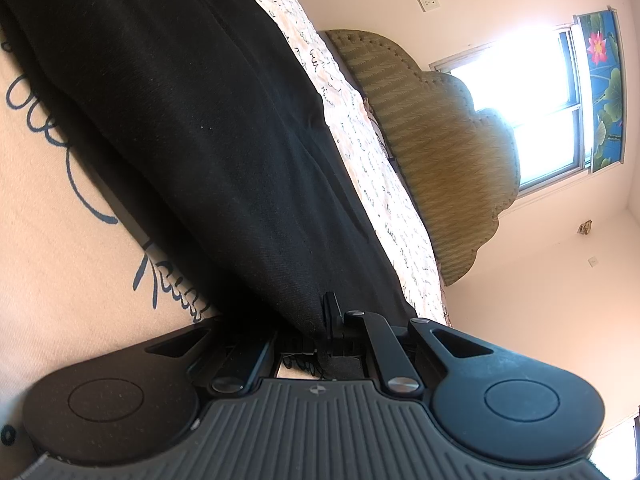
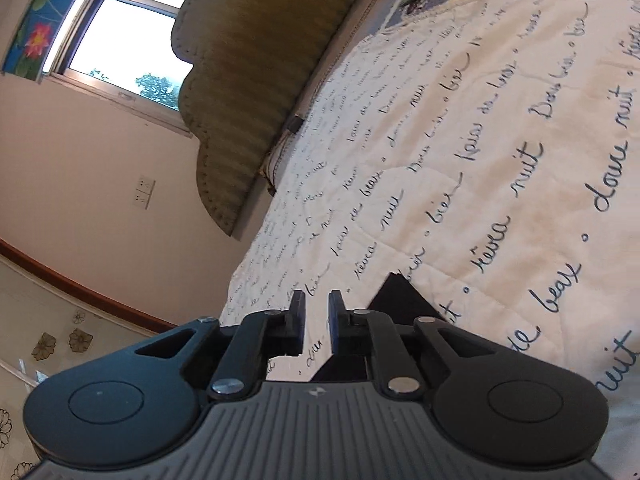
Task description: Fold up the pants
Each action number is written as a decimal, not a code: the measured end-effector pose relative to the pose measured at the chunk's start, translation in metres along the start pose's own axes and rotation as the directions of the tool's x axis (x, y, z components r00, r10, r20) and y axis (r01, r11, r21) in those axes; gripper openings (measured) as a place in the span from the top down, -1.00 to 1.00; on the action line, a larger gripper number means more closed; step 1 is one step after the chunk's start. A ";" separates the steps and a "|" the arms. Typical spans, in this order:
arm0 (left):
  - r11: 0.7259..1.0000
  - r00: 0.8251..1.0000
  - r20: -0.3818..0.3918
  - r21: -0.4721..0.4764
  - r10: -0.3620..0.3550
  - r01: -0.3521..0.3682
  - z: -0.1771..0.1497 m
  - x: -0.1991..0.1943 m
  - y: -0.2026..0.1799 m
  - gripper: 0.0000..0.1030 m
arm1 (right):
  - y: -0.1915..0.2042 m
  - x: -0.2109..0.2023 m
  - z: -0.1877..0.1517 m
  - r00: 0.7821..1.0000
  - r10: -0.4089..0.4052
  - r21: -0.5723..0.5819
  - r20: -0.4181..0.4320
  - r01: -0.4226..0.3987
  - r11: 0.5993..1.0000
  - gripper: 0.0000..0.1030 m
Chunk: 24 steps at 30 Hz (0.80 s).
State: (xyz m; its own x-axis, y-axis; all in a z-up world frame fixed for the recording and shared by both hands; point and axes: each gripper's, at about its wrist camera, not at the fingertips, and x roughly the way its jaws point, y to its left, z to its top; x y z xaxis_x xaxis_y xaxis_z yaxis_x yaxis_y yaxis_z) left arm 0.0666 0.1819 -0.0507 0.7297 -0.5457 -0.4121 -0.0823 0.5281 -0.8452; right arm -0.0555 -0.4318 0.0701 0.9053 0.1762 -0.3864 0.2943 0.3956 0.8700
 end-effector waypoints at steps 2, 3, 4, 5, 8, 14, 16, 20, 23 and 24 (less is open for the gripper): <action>1.000 1.000 0.001 0.002 0.000 0.000 0.000 -0.001 0.000 0.67 | -0.017 0.005 -0.003 0.999 0.004 0.043 -0.047 -0.002 0.999 0.02; 1.000 1.000 0.002 0.002 0.000 0.000 0.001 -0.002 0.000 0.67 | -0.022 0.010 -0.003 0.998 0.002 0.058 -0.070 0.002 0.998 -0.11; 1.000 1.000 0.003 0.003 0.000 0.000 0.001 -0.002 0.000 0.66 | -0.024 0.015 -0.002 0.997 0.004 0.063 -0.076 0.001 0.998 -0.18; 1.000 1.000 0.004 0.003 0.001 -0.001 0.000 -0.002 -0.001 0.66 | -0.026 0.021 -0.001 0.996 0.010 0.070 -0.084 -0.004 0.998 -0.18; 1.000 1.000 0.007 0.006 0.003 -0.003 0.000 -0.004 -0.001 0.66 | -0.020 0.048 0.002 0.988 0.034 0.081 -0.152 -0.021 0.997 -0.18; 1.000 1.000 0.015 0.011 0.004 -0.004 0.000 -0.006 -0.002 0.66 | 0.023 0.087 0.011 0.959 -0.260 -0.311 -0.115 0.214 0.926 -0.18; 1.000 1.000 0.020 0.014 0.006 -0.006 -0.001 -0.007 -0.002 0.66 | 0.027 0.096 0.008 0.960 -0.207 -0.305 -0.190 0.143 0.942 -0.18; 1.000 1.000 0.028 0.017 0.008 -0.009 -0.002 -0.008 -0.003 0.66 | 0.051 0.121 -0.018 0.926 -0.078 -0.329 -0.369 -0.052 0.943 -0.20; 1.000 1.000 0.029 0.018 0.008 -0.009 -0.003 -0.009 -0.003 0.66 | 0.067 0.154 -0.039 0.851 -0.030 -0.299 -0.525 -0.151 0.942 -0.25; 1.000 1.000 0.030 0.019 0.009 -0.009 -0.004 -0.009 -0.004 0.66 | 0.073 0.167 -0.048 0.824 -0.041 -0.305 -0.565 -0.163 0.938 -0.26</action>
State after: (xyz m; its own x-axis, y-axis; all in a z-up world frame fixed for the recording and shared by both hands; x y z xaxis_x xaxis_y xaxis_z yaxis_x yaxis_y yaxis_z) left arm 0.0580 0.1826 -0.0452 0.7490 -0.5213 -0.4090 -0.0760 0.5456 -0.8346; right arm 0.1021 -0.3306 0.0542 0.5610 0.6386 -0.5268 0.0356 0.6172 0.7860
